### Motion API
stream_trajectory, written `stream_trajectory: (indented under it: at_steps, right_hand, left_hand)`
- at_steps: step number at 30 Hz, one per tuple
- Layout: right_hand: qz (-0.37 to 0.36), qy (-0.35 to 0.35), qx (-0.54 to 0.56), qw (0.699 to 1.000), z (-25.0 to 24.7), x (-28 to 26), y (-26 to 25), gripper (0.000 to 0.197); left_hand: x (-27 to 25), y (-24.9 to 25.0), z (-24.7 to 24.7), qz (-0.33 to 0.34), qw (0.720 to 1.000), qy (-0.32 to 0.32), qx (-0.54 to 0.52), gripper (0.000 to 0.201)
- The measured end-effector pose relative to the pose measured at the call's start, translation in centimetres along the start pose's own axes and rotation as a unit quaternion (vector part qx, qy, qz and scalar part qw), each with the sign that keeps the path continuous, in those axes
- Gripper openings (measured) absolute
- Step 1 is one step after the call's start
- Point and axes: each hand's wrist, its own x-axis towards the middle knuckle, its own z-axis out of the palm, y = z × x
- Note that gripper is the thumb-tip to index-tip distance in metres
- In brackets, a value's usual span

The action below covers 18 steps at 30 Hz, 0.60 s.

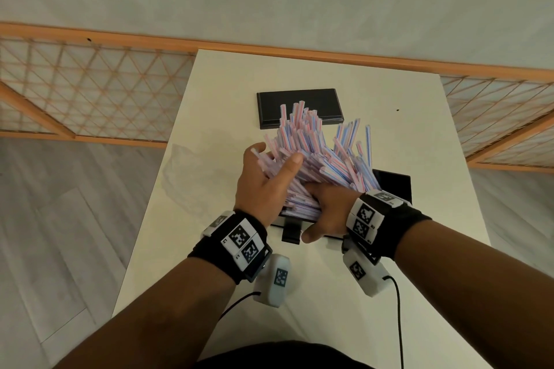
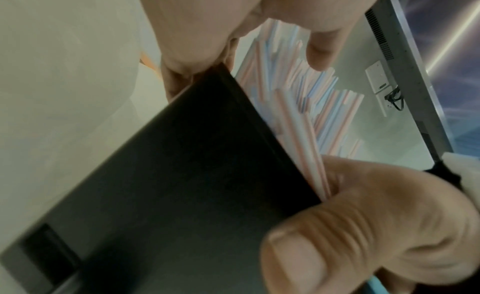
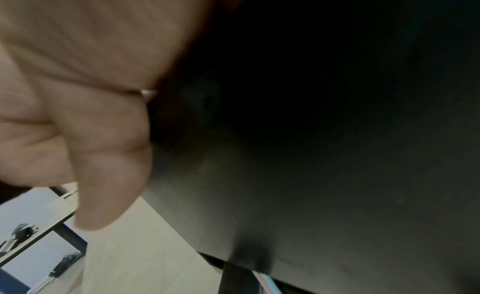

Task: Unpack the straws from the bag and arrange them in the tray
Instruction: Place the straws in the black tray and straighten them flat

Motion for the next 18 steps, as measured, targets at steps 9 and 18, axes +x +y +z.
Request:
stream_trajectory:
  at_steps: [9, 18]
  right_hand:
    - [0.032, 0.000, 0.033, 0.999, 0.2, 0.0, 0.1, 0.051]
    - [-0.014, 0.085, 0.002, 0.996, 1.3, -0.4, -0.2, 0.061]
  left_hand:
    - [0.6, 2.2, -1.2, 0.060, 0.993, 0.088, -0.053, 0.077]
    - [-0.2, 1.2, 0.2, 0.022, 0.991, -0.056, 0.119, 0.082]
